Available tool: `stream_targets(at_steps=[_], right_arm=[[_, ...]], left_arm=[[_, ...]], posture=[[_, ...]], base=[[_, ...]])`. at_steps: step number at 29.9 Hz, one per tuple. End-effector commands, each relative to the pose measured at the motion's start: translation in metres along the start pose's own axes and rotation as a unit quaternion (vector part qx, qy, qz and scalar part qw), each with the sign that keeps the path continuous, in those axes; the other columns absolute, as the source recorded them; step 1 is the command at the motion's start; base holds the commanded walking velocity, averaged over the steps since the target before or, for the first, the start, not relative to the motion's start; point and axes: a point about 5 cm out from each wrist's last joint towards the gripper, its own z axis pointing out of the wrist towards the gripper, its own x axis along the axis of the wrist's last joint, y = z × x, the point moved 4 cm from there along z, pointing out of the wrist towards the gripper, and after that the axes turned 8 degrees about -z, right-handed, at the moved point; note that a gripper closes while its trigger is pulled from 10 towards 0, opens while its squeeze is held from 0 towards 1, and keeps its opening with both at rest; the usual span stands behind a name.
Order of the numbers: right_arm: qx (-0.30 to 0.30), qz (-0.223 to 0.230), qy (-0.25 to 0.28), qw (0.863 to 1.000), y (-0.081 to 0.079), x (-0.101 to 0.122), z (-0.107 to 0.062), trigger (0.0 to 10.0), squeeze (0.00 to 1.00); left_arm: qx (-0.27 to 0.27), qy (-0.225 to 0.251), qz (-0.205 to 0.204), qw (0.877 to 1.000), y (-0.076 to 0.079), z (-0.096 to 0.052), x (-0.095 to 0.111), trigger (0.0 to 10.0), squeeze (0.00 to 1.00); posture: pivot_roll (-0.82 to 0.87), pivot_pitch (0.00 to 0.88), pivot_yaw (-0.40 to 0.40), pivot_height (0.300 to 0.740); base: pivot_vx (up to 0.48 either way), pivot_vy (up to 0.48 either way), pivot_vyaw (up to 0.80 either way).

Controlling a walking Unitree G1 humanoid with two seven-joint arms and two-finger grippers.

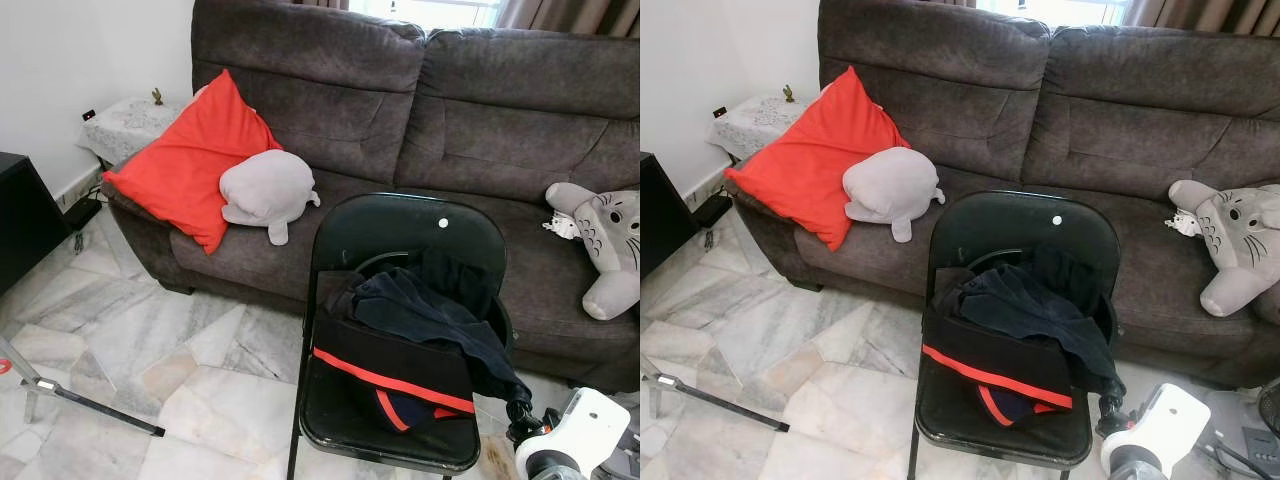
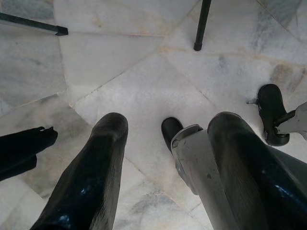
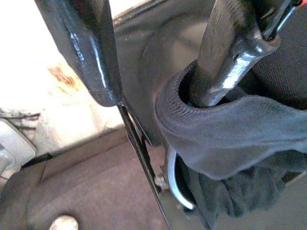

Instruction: Hang hanger

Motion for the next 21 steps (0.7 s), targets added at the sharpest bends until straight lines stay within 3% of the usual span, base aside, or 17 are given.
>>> stream_targets(at_steps=[1,11,21], right_arm=[[-0.012,0.009,-0.012,1.000,0.005,-0.004,0.001,10.0,0.00],[-0.012,0.039,0.005,0.999,0.005,0.008,0.008,10.0,0.00],[-0.009,0.019,-0.019,1.000,0.003,0.000,0.017,10.0,0.00]], left_arm=[[-0.006,-0.006,0.014,1.000,0.002,-0.001,-0.003,10.0,0.00],[-0.008,-0.005,0.017,1.000,0.003,-0.001,-0.004,10.0,0.00],[-0.010,-0.008,0.018,1.000,0.004,-0.001,-0.004,10.0,0.00]], posture=[[-0.06,0.067,-0.011,0.740],[-0.05,0.065,-0.010,0.740],[-0.05,0.063,-0.007,0.740]], base=[[0.000,0.000,0.00],[0.000,0.000,0.00],[0.000,0.000,0.00]])
